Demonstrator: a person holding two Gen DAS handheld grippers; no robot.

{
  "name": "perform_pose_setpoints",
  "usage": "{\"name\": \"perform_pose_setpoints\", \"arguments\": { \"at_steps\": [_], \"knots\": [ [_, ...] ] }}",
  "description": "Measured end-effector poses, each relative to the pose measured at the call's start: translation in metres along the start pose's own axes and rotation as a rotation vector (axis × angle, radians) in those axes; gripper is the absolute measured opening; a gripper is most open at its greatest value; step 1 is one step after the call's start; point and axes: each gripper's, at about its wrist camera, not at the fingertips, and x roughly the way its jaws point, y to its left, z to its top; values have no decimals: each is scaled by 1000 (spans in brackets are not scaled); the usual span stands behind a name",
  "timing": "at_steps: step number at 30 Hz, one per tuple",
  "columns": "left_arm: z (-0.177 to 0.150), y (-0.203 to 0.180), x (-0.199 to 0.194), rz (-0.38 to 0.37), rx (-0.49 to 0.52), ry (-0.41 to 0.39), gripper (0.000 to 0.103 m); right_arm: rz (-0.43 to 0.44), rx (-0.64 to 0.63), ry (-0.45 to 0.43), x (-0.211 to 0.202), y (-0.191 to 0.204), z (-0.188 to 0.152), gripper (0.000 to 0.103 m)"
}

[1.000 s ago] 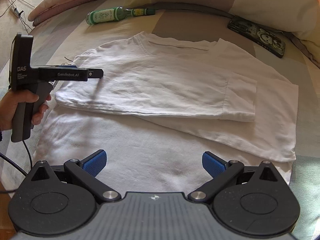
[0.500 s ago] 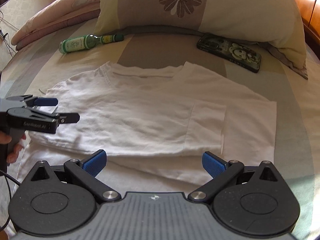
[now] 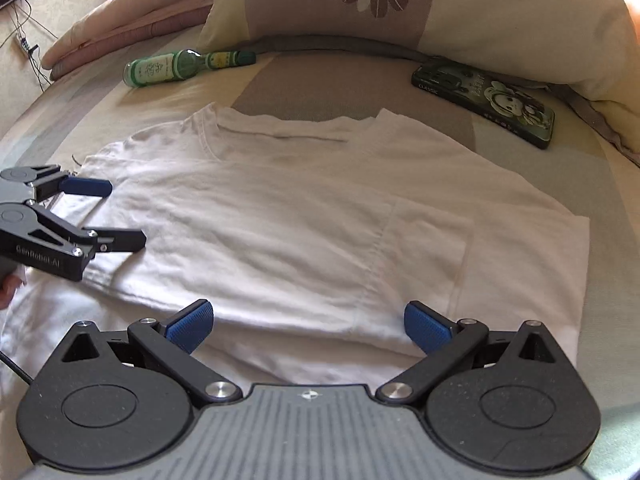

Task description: Fold clothes

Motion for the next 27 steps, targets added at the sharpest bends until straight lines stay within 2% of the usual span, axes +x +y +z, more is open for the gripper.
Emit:
{"name": "perform_pose_setpoints", "arguments": {
  "at_steps": [4,7,11,14,17,20,23,25,27],
  "knots": [
    [0,-5,-4,4,5,-17,101,-10,1,6,-12,0,0,103],
    [-2,-14,-2,0,14,-23,101,-23,-36,-51,-12,8,4,103],
    [-1,-19,-5,5,11,-32,101,-29,-28,10,6,10,-1,103],
    [2,-21,-10,13,7,-42,101,-26,-71,23,-2,8,-10,103],
    [6,-20,-12,34,-3,-62,101,-19,-37,31,-13,3,-2,103],
    [9,-14,-11,68,-35,-62,101,-8,-104,-51,-14,11,15,103],
    [12,-8,-11,100,-68,-62,101,-7,-169,-38,12,22,28,103],
    [12,-3,-12,112,-82,-57,101,-3,-166,3,28,22,29,103],
    [11,3,-14,123,-92,-52,101,-32,-225,5,30,20,21,103]
  ]
}}
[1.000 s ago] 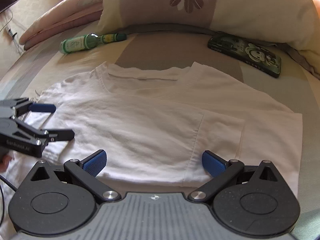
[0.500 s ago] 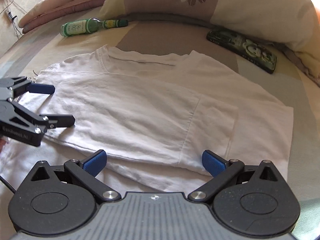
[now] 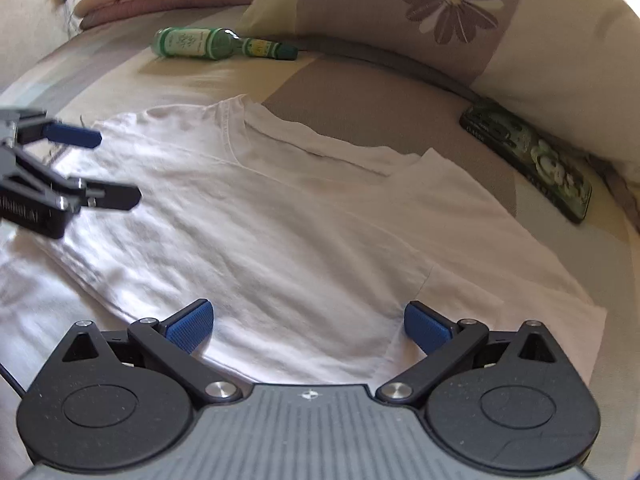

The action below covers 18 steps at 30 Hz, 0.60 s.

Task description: Fold clothes

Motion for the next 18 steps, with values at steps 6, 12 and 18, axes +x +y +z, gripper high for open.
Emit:
{"name": "perform_pose_setpoints", "arguments": {
  "at_steps": [6,12,18],
  "knots": [
    [-2,27,3,68,-2,13,101,-10,15,26,-7,-22,-11,103],
    [-4,57,25,77,-60,59,103,-29,41,34,-9,-23,-15,103],
    [0,48,5,30,-18,56,100,-69,65,39,-19,-17,-8,103]
  ]
}}
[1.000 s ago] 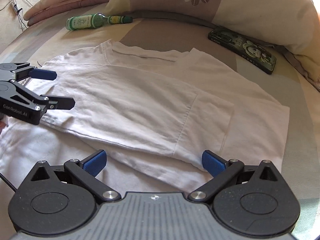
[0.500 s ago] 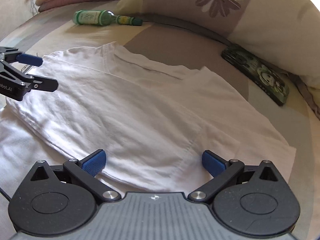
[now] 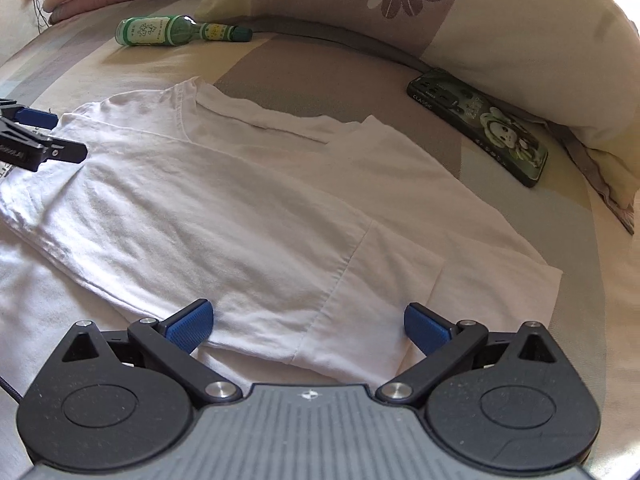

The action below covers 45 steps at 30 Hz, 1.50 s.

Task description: Fold clothes

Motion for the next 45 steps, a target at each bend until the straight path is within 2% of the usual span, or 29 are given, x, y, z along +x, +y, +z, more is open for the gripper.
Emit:
{"name": "perform_pose_setpoints", "arguments": {
  "at_steps": [3,6,8,11,14,17,19,21,22,26,30,33,35,38,41,43,45],
  "knots": [
    [-9,-18,-23,-62,34,-23,101,28,-7,-61,-15,8,-6,103],
    [-29,-40,-36,-97,75,-16,101,36,4,-68,-23,14,-16,103],
    [-44,-50,-38,-91,90,3,101,34,22,-69,-28,16,-25,103],
    [-61,-50,-27,-80,55,116,101,12,71,-58,-34,8,-38,103],
    [-62,-49,-42,-83,27,73,101,-30,156,-72,-43,-8,-53,103],
    [-59,-54,-51,-99,45,36,101,-52,204,-106,-48,-24,-62,103],
    [-60,-56,-43,-105,38,73,101,-58,212,-82,-41,-29,-66,103],
    [-63,-54,-36,-80,-10,112,101,-48,270,-9,-31,-39,-75,103],
    [-64,-51,-35,-69,-38,120,101,-41,272,-20,-35,-39,-78,103],
    [-60,-56,-46,-60,-38,67,101,-35,295,-40,-51,-39,-87,103],
    [-59,-75,-45,-73,27,69,101,-31,237,-71,-53,-31,-85,103],
    [-66,-84,-35,-53,31,138,101,-9,233,-43,-46,-30,-84,103],
    [-68,-83,-39,-42,-3,139,101,-26,209,-21,-46,-29,-85,103],
    [-71,-91,-56,-61,25,104,101,-10,152,-55,-61,-26,-93,103],
    [-77,-105,-69,-105,100,92,101,35,63,-57,-66,-16,-100,103],
    [-85,-113,-71,-116,129,118,101,67,24,-27,-63,-10,-105,103],
    [-96,-113,-71,-109,89,160,101,89,7,-9,-60,-6,-110,103]
  ]
}}
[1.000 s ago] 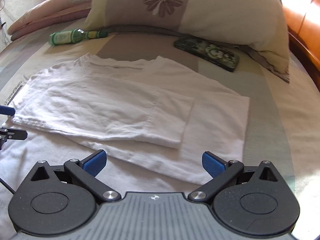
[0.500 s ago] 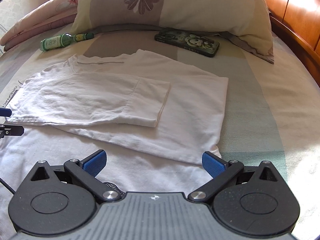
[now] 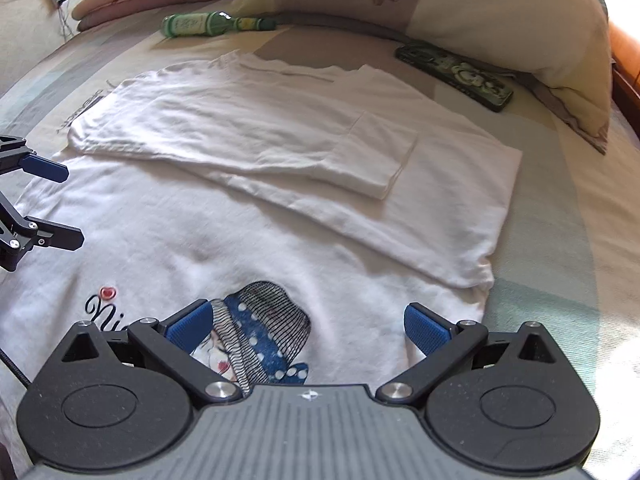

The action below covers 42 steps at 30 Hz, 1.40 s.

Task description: Fold clothes

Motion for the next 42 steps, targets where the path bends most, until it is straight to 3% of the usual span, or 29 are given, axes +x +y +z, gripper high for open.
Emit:
{"name": "perform_pose_setpoints", "arguments": {
  "at_steps": [10,14,17,23,26,27,28,34,37,42],
  "knots": [
    [-58,-1,-26,75,-145,88,101,-12,-122,-4,1,6,-17,103],
    [-64,-5,-32,110,-53,53,101,-30,-128,-6,2,8,-16,103],
    [-68,-7,-26,84,20,28,102,-44,-127,-24,1,9,-20,103],
    [-74,-1,-28,30,-3,-17,101,-92,-65,11,-1,14,-16,103],
    [-73,1,-38,-11,13,-51,101,-101,-9,43,-8,17,-9,103],
    [-73,0,-42,-21,43,-66,101,-100,6,16,-14,18,-8,103],
    [-73,-1,-45,-30,75,-82,101,-96,14,-19,-23,20,-7,103],
    [-79,-7,-48,-115,243,-115,101,-32,-32,-36,-46,47,-19,103],
    [-89,-7,-45,-141,269,-100,101,11,-81,-2,-45,63,-34,103],
    [-105,1,-44,-126,221,-83,101,17,-100,77,-31,75,-63,103]
  ]
}}
